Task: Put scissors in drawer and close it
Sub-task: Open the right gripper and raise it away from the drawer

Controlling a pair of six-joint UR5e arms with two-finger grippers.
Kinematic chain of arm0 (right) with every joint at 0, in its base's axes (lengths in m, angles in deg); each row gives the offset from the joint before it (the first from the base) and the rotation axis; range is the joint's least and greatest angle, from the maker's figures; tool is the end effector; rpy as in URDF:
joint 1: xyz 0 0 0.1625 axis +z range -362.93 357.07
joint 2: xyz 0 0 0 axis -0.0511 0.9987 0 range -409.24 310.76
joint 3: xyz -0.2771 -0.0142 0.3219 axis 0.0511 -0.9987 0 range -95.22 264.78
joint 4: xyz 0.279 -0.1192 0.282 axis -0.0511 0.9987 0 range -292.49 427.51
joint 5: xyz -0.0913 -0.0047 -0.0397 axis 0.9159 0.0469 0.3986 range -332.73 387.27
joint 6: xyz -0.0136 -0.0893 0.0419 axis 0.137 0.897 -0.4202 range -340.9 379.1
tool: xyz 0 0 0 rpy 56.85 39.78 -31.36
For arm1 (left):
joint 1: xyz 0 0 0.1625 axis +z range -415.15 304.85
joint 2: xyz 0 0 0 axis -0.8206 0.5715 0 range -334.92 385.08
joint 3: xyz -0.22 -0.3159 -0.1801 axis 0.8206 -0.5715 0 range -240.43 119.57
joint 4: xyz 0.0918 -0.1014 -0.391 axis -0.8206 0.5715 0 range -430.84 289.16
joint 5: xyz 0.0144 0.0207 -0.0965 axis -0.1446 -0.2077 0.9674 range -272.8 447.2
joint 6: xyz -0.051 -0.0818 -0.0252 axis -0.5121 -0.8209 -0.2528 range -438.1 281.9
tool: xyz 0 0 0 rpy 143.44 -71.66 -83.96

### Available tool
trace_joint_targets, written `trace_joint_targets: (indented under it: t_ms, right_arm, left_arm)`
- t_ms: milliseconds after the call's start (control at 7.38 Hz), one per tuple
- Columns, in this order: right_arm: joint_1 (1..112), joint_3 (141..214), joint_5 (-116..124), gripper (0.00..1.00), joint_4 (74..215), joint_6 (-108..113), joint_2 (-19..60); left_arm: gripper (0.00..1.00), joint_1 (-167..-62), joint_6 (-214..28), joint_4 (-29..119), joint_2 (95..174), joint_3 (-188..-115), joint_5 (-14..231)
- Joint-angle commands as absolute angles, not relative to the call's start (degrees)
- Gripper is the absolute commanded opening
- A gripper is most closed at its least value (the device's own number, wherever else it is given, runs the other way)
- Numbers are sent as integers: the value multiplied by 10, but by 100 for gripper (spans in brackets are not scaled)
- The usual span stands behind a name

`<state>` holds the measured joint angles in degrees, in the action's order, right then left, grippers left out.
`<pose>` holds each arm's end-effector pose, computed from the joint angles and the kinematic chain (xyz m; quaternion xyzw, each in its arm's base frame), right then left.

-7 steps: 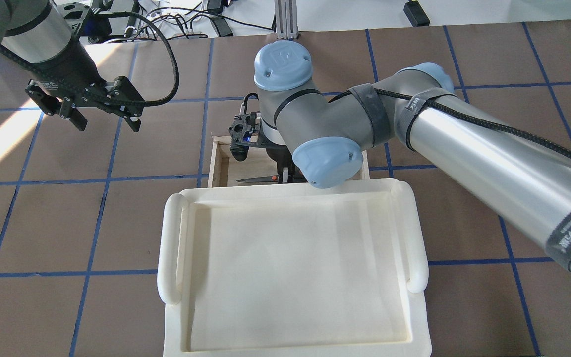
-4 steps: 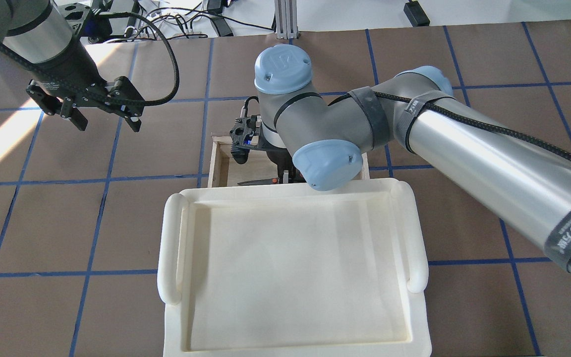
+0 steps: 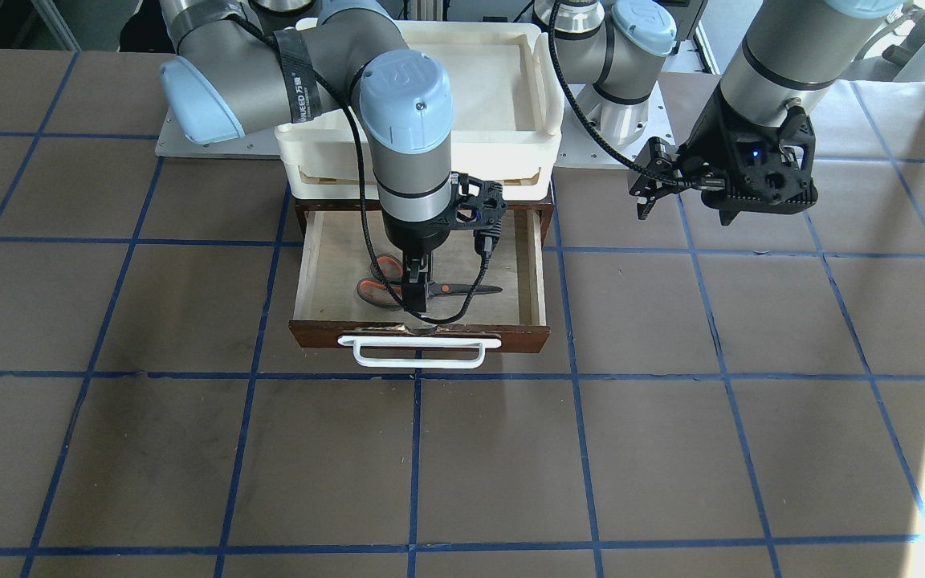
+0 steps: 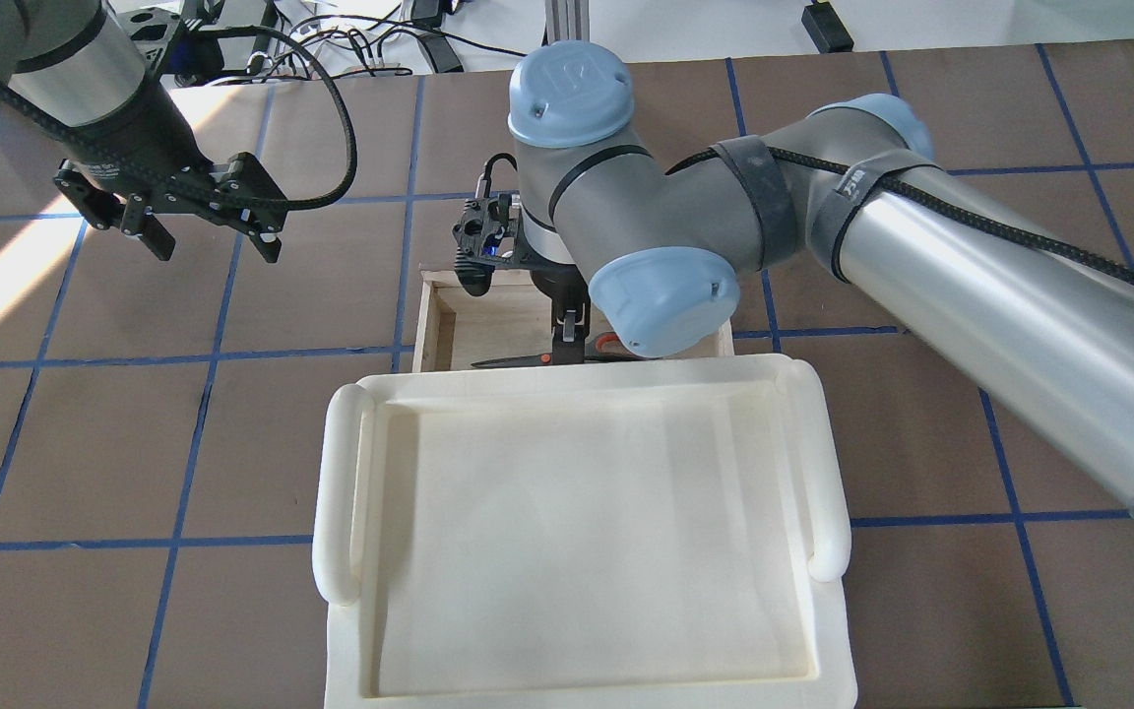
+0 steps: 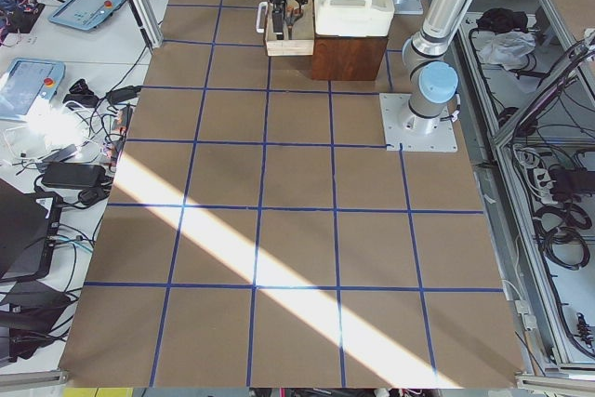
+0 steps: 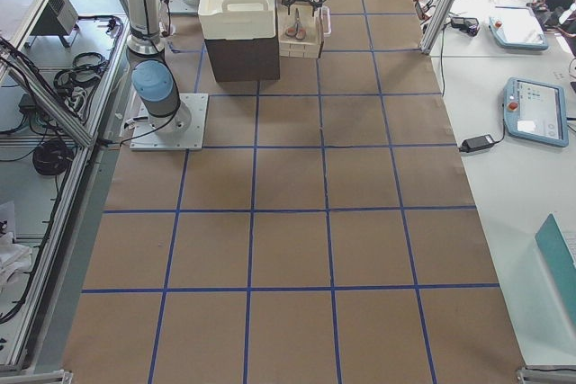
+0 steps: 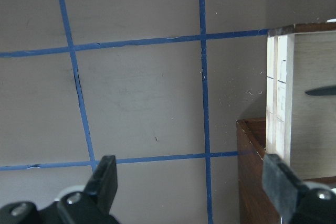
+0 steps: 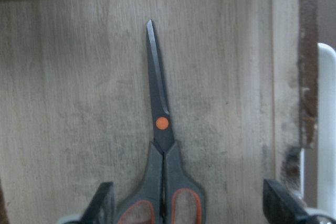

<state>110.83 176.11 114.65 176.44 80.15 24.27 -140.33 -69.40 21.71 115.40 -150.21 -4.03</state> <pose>0.3662 -0.4895 0.3525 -0.6743 0.7380 -0.0165 0.0185 -0.0896 -0.4989 0.4826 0.0341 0.9991 0.0243 0.0079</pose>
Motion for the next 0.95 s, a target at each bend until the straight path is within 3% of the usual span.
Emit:
trace_joint_targets:
  t_ms: [0, 542, 814]
  right_arm:
    - [1064, 1688, 1145, 100, 1697, 800, 253]
    - [917, 1684, 1115, 100, 1604, 764, 350]
    - [895, 1685, 1125, 100, 1595, 581, 372]
  left_arm:
    - [100, -1403, -694, 217, 1153, -1502, -40]
    - [100, -1403, -694, 218, 1152, -1502, -40]
    - [100, -1402, -691, 217, 1151, -1502, -37]
